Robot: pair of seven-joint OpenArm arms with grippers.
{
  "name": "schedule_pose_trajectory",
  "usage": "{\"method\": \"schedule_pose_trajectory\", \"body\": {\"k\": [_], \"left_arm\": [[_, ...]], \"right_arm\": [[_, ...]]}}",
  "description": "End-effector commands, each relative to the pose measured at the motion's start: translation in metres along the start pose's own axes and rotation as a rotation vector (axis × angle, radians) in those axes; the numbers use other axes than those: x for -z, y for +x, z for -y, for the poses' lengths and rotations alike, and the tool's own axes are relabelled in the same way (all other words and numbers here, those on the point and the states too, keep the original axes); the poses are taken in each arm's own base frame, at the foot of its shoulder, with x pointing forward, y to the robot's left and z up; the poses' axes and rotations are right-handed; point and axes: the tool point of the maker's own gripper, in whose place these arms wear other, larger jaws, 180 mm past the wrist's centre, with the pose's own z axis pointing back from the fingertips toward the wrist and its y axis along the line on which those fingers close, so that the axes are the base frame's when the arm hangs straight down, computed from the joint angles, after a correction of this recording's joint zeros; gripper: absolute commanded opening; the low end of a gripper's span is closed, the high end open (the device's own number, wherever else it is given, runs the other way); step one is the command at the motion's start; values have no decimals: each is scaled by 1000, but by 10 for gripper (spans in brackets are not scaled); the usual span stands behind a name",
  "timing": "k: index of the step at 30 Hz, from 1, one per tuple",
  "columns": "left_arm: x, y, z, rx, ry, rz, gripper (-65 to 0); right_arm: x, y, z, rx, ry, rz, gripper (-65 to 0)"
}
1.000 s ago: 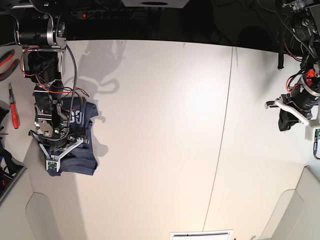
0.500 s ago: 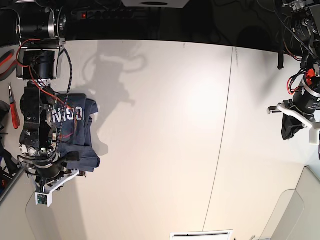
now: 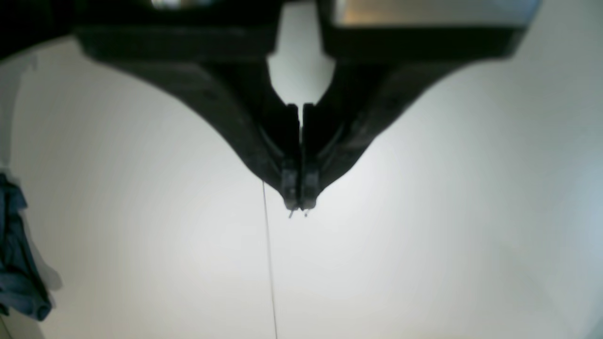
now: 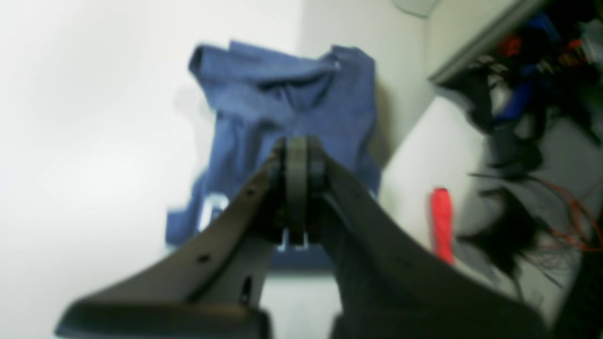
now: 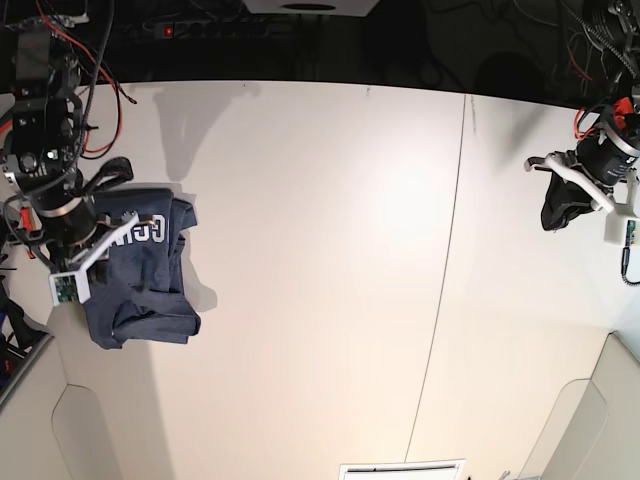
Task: Layout the t-shirt on the table in an organized manner, then fold the t-shirt properly
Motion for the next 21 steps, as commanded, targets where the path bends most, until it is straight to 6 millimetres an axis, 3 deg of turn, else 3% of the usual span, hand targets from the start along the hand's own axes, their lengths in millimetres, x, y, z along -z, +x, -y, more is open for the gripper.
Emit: {"method": "schedule_pose_trajectory", "body": {"k": [1, 4, 10, 16, 21], "left_arm": [[-9, 14, -2, 17, -3, 44, -650], [-30, 5, -16, -2, 18, 23, -650], [-75, -34, -33, -81, 32, -101, -650], [-114, -84, -17, -142, -45, -277, -650], [-138, -107, -7, -157, -90, -378, -650]], "right_arm": [[-11, 6, 7, -31, -12, 33, -650], [-33, -20, 8, -88, -5, -22, -650], [-65, -82, 3, -201, 60, -181, -650], [-98, -139, -22, -216, 233, -353, -650], [-134, -178, -53, -190, 413, -474, -650]]}}
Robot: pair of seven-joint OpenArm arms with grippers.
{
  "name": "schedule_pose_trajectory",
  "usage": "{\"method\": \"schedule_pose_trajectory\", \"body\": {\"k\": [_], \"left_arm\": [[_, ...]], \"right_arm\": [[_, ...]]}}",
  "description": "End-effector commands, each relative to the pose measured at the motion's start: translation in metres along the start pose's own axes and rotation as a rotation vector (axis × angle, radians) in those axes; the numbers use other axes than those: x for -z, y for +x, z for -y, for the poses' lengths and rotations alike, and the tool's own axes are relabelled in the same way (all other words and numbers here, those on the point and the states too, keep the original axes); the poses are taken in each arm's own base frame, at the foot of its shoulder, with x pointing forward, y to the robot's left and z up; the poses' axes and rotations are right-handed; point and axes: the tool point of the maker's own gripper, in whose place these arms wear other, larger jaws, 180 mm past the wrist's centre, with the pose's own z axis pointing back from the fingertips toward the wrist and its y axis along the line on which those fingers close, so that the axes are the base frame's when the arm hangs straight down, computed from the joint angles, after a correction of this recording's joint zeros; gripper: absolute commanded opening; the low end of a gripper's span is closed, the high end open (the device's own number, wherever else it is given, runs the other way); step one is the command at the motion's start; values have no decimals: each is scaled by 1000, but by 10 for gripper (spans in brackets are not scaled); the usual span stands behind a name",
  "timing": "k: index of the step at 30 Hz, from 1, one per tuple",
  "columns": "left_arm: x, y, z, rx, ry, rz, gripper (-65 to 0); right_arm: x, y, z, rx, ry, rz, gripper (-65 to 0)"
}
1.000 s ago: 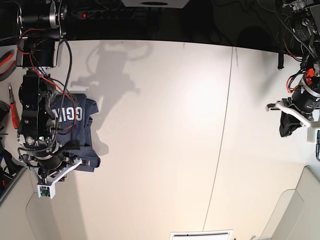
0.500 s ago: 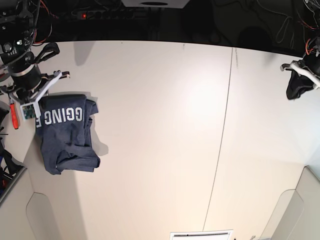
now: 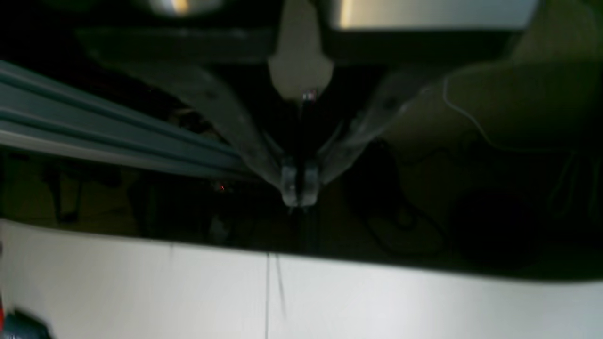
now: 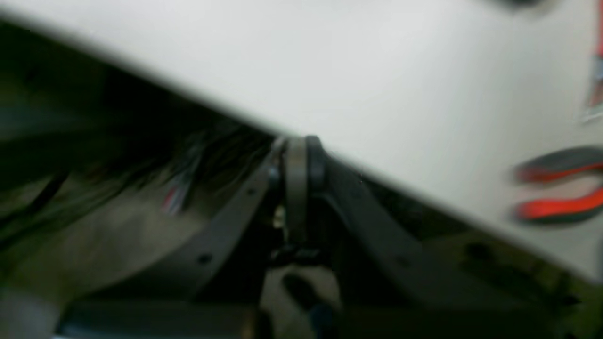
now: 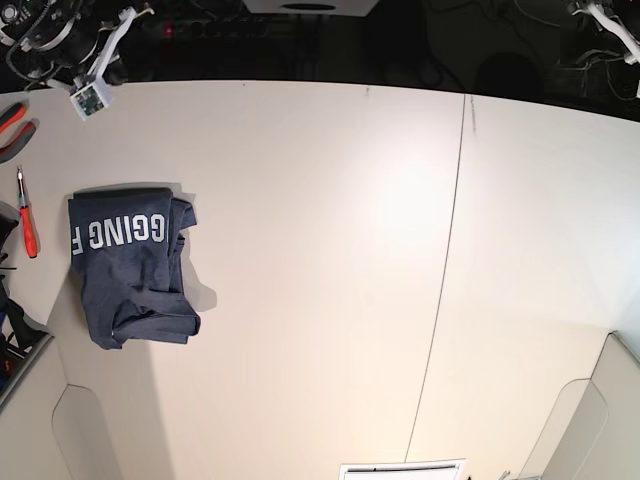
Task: Layout the t-shirt on the table in an organized manner, then fold the t-shirt properly
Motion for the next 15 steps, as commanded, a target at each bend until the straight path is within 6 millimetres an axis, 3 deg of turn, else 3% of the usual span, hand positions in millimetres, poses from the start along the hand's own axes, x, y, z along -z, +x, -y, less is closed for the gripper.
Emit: {"method": "schedule_pose_trajectory", "body": {"k": [1, 8, 15], "left_arm": [[-7, 3, 1, 32, -6, -1, -650], [-15, -33, 3, 63, -28, -177, -650], [20, -97, 10, 67, -63, -298, -650]], "right_arm": [[-5, -1, -6, -4, 29, 4, -650], [-17, -44, -55, 29, 260, -90, -650], [-3, -129, -69, 81, 326, -331, -650]]}}
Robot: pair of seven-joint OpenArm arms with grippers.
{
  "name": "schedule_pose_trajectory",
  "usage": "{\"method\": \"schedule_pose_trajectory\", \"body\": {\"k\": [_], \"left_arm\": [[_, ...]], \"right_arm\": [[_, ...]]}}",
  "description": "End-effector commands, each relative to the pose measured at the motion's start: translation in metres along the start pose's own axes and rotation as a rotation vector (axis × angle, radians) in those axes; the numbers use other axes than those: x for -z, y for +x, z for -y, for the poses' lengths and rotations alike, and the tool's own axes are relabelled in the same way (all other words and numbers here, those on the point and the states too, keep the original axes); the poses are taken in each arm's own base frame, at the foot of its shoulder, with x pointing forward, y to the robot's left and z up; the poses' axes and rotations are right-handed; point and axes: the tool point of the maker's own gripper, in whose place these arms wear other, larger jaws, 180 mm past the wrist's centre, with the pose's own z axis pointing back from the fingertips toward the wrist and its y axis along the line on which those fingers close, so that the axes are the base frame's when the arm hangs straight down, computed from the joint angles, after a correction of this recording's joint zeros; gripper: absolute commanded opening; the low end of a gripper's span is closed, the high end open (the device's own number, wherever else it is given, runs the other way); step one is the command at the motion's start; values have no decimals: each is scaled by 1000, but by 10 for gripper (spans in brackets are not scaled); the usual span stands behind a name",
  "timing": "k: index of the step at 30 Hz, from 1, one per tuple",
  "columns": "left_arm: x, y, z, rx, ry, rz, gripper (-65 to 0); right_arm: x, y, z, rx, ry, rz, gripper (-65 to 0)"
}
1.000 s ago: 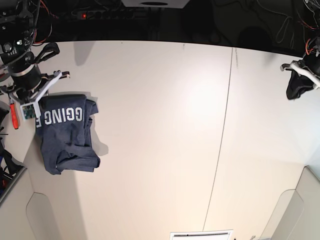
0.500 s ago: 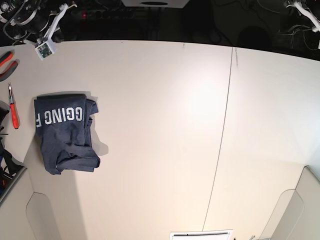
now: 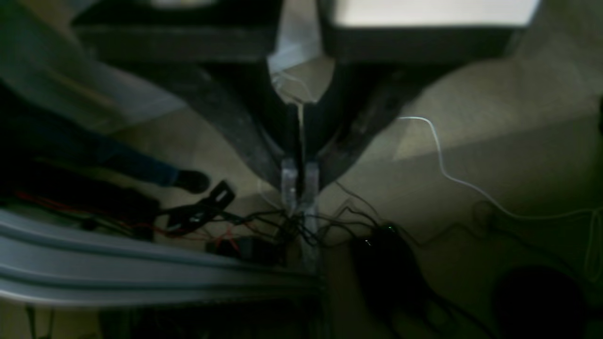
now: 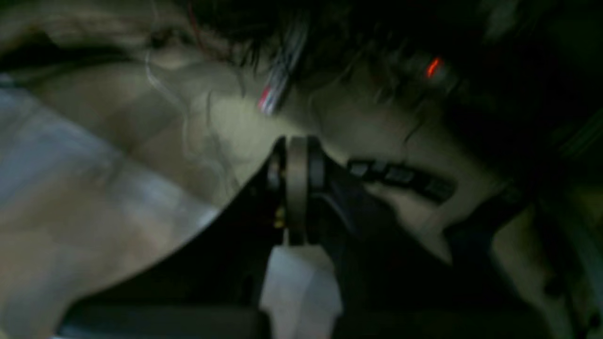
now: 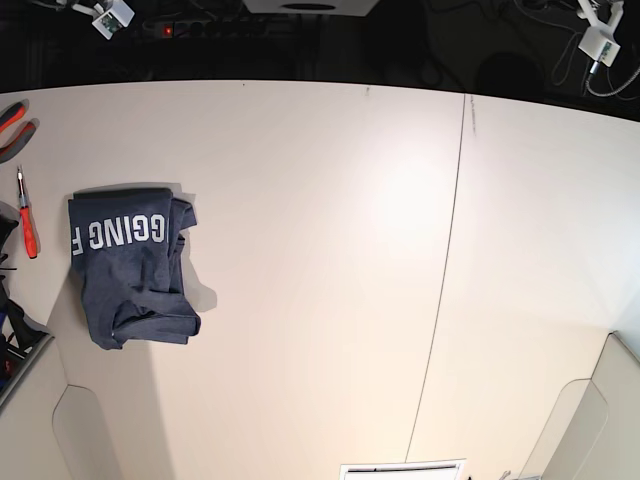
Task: Layout the t-shirt on the table in an organized manner, then fold the t-shirt properly
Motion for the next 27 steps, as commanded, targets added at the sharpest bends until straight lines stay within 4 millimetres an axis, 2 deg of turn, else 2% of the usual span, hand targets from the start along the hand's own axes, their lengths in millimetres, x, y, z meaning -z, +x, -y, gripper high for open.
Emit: {"method": "schedule_pose_trajectory", "body": {"k": [1, 4, 6, 9, 11, 14, 18, 22, 25, 27], "left_arm": [[5, -12, 3, -4, -14, -15, -650], [36, -45, 6, 2, -37, -66, -650], [57, -67, 8, 16, -52, -117, -650], [86, -92, 8, 43, -71, -183, -650], [104, -96, 4, 53, -66, -196, -650], [131, -89, -10, 52, -5, -190, -650], [164, -64, -25, 44, 83, -140, -650], [193, -43, -14, 22, 75, -92, -650], [209, -38, -2, 29, 60, -81, -650], [218, -37, 4, 34, 52, -82, -650]], "right_arm": [[4, -9, 1, 4, 13, -25, -650], [28, -37, 0, 37, 46, -121, -650], [44, -48, 0, 55, 63, -144, -650], [69, -49, 0, 75, 78, -96, -650], [85, -42, 0, 85, 79, -50, -650], [111, -33, 2, 98, 56, -42, -650], [142, -13, 6, 181, 40, -45, -650], [165, 18, 13, 265, -5, -11, -650], [177, 35, 14, 326, -60, -12, -650], [184, 49, 7, 353, -76, -5, -650]]}}
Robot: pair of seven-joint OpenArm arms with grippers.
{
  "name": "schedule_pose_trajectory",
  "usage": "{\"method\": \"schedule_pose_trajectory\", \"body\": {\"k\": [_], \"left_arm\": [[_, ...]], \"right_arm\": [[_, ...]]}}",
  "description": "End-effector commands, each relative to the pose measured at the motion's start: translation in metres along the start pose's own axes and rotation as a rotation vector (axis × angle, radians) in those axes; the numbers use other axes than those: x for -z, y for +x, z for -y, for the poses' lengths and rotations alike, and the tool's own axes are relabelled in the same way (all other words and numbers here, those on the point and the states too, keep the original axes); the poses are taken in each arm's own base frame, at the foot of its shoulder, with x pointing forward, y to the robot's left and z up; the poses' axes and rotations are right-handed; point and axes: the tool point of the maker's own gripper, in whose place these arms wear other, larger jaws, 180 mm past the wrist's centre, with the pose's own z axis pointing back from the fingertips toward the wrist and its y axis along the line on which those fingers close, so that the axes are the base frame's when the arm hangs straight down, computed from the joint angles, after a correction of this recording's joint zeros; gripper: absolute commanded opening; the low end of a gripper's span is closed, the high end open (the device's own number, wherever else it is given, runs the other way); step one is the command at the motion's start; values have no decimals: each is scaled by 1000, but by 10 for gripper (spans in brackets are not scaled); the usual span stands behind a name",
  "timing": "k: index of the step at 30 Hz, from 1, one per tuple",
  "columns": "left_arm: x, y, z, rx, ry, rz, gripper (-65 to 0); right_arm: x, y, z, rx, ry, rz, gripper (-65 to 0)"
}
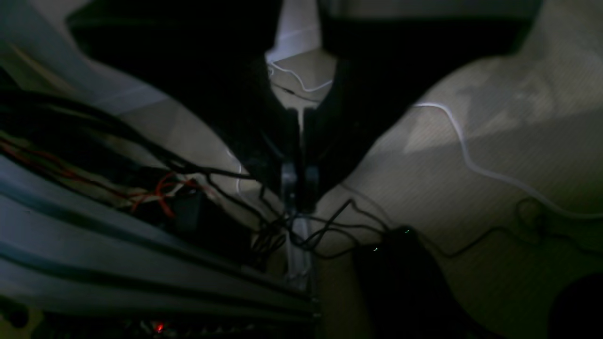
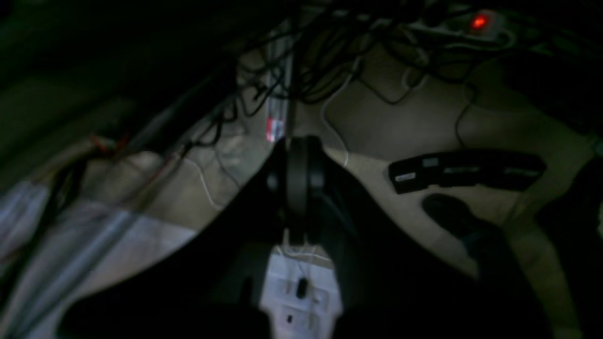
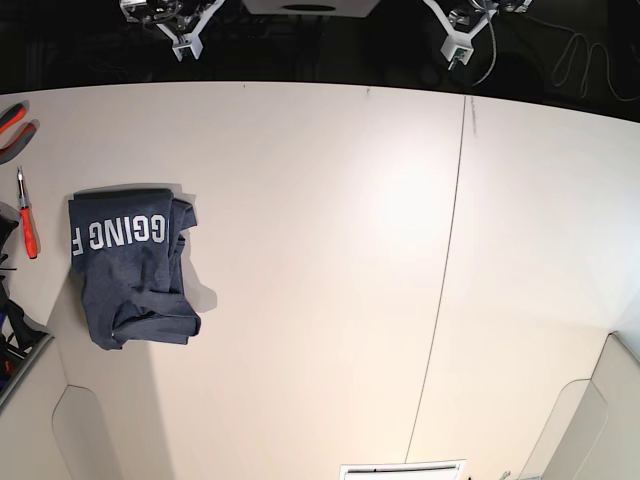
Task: Layout the t-shirt on the table in an organized manner, then fold the t-shirt properly
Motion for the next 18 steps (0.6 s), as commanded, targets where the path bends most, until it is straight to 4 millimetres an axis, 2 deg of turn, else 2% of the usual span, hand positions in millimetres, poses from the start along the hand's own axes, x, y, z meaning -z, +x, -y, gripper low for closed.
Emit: {"method": "schedule_pose_trajectory", "body": {"k": [1, 2, 6, 9, 11, 13, 16, 18], "left_arm": [[1, 2, 0, 1, -1, 9, -650], [4, 2, 2, -3, -6, 5, -650], [12, 8, 17, -20, -30, 13, -650], [16, 12, 27, -28, -47, 30, -650], [17, 16, 31, -29, -53, 49, -650], [18, 15, 30, -10, -36, 49, -650], [19, 11, 9, 22, 94, 24, -650], [16, 10, -10, 40, 195, 13, -650]], "right_arm": [[2, 0, -9, 11, 9, -1, -650], [4, 7, -18, 14, 22, 10, -650], [9, 15, -58, 24, 85, 24, -650], [11, 21, -75, 28, 112, 47, -650], [11, 24, -74, 38, 98, 67, -650], [12, 26, -60, 78, 13, 74, -650], [11, 26, -40, 140, -84, 82, -650], [11, 27, -36, 152, -99, 89, -650]]}}
